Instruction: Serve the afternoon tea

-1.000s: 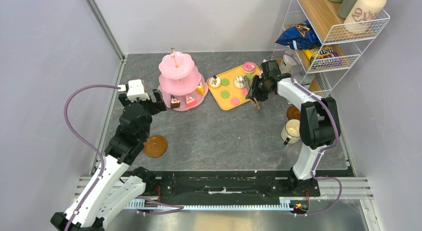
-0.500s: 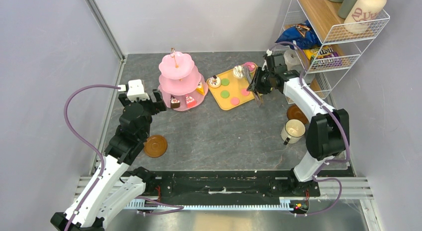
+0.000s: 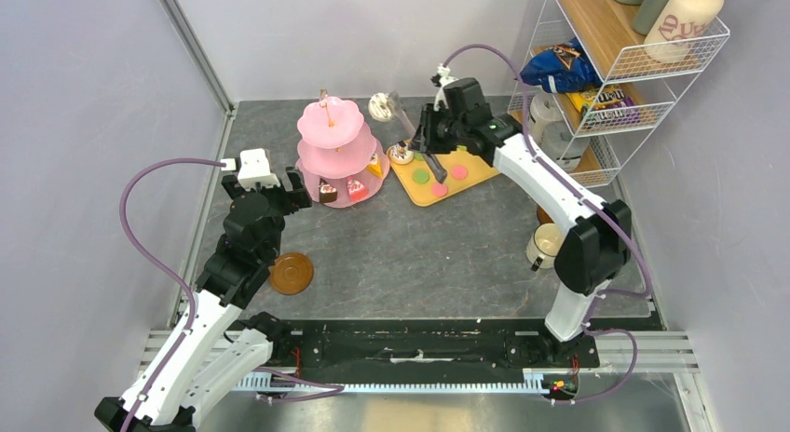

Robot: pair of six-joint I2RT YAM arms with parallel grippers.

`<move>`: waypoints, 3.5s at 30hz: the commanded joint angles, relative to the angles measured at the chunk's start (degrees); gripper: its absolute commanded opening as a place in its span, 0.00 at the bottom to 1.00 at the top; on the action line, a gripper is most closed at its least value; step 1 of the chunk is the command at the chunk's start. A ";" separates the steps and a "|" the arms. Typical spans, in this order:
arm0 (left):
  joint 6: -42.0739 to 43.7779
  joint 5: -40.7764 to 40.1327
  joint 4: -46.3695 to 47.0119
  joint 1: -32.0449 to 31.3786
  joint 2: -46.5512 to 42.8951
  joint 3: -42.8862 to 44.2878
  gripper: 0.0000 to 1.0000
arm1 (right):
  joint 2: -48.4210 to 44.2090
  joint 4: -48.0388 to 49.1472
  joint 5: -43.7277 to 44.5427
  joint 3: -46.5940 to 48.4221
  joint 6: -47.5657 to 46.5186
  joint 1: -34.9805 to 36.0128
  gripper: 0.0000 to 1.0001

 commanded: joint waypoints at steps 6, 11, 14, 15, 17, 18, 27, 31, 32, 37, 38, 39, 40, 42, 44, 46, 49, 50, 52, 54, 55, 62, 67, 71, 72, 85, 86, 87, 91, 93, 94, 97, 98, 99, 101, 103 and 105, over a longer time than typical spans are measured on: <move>-1.55 0.04 2.38 0.26 -0.39 0.05 0.94 | 7.76 1.11 2.66 7.51 -0.72 4.42 0.36; -1.63 0.12 2.47 0.26 -0.48 0.07 0.94 | 8.47 1.64 3.79 6.71 -0.52 4.58 0.36; -1.63 0.13 2.47 0.26 -0.49 0.05 0.94 | 8.74 2.44 3.35 6.20 -0.33 4.54 0.36; -1.63 0.21 2.47 0.22 -0.40 0.05 0.94 | 8.97 2.92 2.92 6.23 -0.30 4.70 0.36; -1.60 0.21 2.47 0.26 -0.40 0.09 0.94 | 9.44 3.62 2.12 6.61 -0.28 5.06 0.36; -1.63 0.21 2.47 0.21 -0.43 0.05 0.94 | 9.83 3.79 1.92 6.79 -0.41 5.40 0.36; -1.55 0.13 2.39 0.27 -0.45 0.14 0.94 | 13.68 6.26 0.23 10.62 -1.07 6.81 0.36; -1.55 0.12 2.39 0.26 -0.44 0.14 0.94 | 15.80 7.47 -1.02 12.30 -1.78 7.46 0.37; -1.55 0.12 2.38 0.26 -0.48 0.14 0.94 | 16.48 7.84 -1.39 12.74 -1.99 7.64 0.37; -1.55 0.04 2.38 0.26 -0.53 0.14 0.94 | 19.09 9.68 -1.85 14.58 -3.11 8.77 0.38; -1.50 0.04 2.38 0.24 -0.50 0.15 0.94 | 19.54 9.95 -1.84 15.18 -3.32 8.92 0.38; -1.54 0.08 2.38 0.25 -0.50 0.14 0.94 | 20.19 9.98 -1.72 15.70 -3.42 9.10 0.39; -1.55 0.04 2.38 0.24 -0.56 0.14 0.94 | 20.88 9.98 -1.66 16.42 -3.50 9.19 0.39; -1.53 0.04 2.38 0.22 -0.53 0.14 0.94 | 21.70 10.16 -1.39 17.11 -3.49 9.24 0.40; -1.53 0.04 2.38 0.26 -0.48 0.14 0.94 | 22.33 10.55 -1.39 17.38 -3.47 9.32 0.42; -1.54 0.04 2.38 0.24 -0.59 0.14 0.94 | 22.56 10.80 -1.40 17.42 -3.49 9.37 0.45; -1.54 0.04 2.38 0.24 -0.64 0.14 0.94 | 22.51 11.07 -1.17 17.15 -3.56 9.41 0.47; -1.55 0.04 2.38 0.26 -0.64 0.15 0.94 | 22.31 11.25 -1.19 16.98 -3.65 9.46 0.49; -1.55 0.06 2.38 0.23 -0.57 0.14 0.94 | 21.55 11.60 -0.92 16.32 -3.81 9.41 0.50; -1.55 0.04 2.40 0.24 -0.63 0.14 0.94 | 20.48 11.79 -0.32 15.46 -4.29 9.40 0.51; -1.55 0.04 2.38 0.22 -0.59 0.14 0.94 | 19.83 11.99 0.18 15.02 -4.47 9.41 0.52; -1.55 0.12 2.31 0.27 -0.51 0.14 0.94 | 14.92 12.57 6.03 10.24 -7.44 9.41 0.54; -1.63 0.14 2.30 0.22 -0.55 0.14 0.94 | 12.41 12.13 9.56 7.32 -9.70 9.14 0.54; -1.61 0.13 2.34 0.23 -0.47 0.14 0.94 | 10.35 12.27 11.13 5.00 -9.91 8.48 0.54; -1.63 0.12 2.29 0.26 -0.52 0.07 0.94 | 9.84 12.25 11.54 4.48 -9.87 8.30 0.54; -1.63 0.21 2.38 0.22 -0.40 0.09 0.94 | 3.90 10.24 11.71 -7.35 0.61 0.47 0.53; -1.63 0.29 2.38 0.24 -0.39 0.06 0.94 | 3.80 9.98 11.67 -7.85 0.85 0.31 0.53; -1.63 0.30 2.38 0.23 -0.38 0.05 0.94 | 3.83 9.55 11.60 -8.28 1.20 0.07 0.53; -1.63 0.30 2.38 0.21 -0.25 0.05 0.94 | 4.67 7.82 10.12 -8.89 3.96 -1.05 0.53; -1.63 0.21 2.38 0.24 -0.29 0.05 0.94 | 4.70 7.81 8.29 -9.60 5.46 -1.19 0.54; -1.63 0.21 2.39 0.26 -0.28 0.05 0.94 | 4.73 7.87 7.97 -10.11 6.39 -1.18 0.54; -1.63 0.21 2.38 0.27 -0.28 0.05 0.94 | 4.72 8.45 6.99 -11.66 8.88 -1.13 0.54; -1.63 0.21 2.39 0.22 -0.24 0.05 0.94 | 4.68 8.80 6.13 -12.12 9.73 -1.12 0.54; -1.63 0.21 2.39 0.22 -0.25 0.07 0.94 | 4.72 9.23 5.44 -12.67 10.82 -1.13 0.54; -1.61 0.21 2.38 0.27 -0.36 0.05 0.94 | 4.68 10.30 3.67 -13.72 13.17 -1.19 0.54; -1.63 0.12 2.38 0.25 -0.44 0.05 0.94 | 4.72 11.73 2.62 -14.90 15.26 -1.15 0.54; -1.53 0.12 2.41 0.26 -0.43 0.05 0.94 | 4.84 13.15 1.85 -15.56 16.96 -1.18 0.54</move>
